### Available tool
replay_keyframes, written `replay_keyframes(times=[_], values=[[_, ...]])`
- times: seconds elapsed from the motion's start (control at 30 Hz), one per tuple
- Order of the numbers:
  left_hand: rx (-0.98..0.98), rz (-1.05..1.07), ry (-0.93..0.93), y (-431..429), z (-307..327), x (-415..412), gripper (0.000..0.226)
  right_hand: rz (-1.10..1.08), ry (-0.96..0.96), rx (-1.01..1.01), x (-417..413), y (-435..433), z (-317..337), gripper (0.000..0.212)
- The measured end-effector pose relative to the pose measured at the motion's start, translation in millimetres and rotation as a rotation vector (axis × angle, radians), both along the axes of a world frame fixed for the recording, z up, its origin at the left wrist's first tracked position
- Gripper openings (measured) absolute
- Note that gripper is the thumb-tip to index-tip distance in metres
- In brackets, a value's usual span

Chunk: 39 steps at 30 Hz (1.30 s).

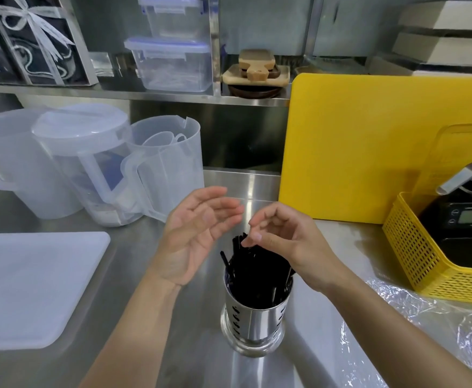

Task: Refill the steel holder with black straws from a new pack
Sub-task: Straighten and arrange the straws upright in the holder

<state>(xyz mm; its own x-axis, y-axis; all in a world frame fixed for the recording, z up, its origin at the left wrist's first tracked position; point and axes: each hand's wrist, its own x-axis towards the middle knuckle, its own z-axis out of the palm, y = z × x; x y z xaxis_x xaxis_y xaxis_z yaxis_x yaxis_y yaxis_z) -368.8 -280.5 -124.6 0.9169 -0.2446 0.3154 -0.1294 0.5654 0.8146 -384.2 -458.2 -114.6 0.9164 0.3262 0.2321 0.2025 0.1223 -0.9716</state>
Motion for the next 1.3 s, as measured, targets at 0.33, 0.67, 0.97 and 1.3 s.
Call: replay_keyframes(times=[0.33, 0.67, 0.97, 1.3], values=[[0.465, 0.341, 0.11, -0.7, -25.9, 7.0, 0.03, -0.527, -0.048, 0.054, 18.3, -27.6, -8.6, 0.015], [0.844, -0.008, 0.227, -15.5, -32.4, 10.1, 0.036, -0.527, 0.313, -0.047, 26.7, -44.9, -31.1, 0.015], [1.009, -0.171, 0.268, -18.1, -26.5, 19.0, 0.017, -0.449, 0.42, 0.008, 28.9, -43.0, -41.5, 0.016], [0.842, -0.136, 0.24, -20.9, -29.0, 11.5, 0.018, -0.359, 0.433, -0.056, 30.7, -40.8, -46.0, 0.013]])
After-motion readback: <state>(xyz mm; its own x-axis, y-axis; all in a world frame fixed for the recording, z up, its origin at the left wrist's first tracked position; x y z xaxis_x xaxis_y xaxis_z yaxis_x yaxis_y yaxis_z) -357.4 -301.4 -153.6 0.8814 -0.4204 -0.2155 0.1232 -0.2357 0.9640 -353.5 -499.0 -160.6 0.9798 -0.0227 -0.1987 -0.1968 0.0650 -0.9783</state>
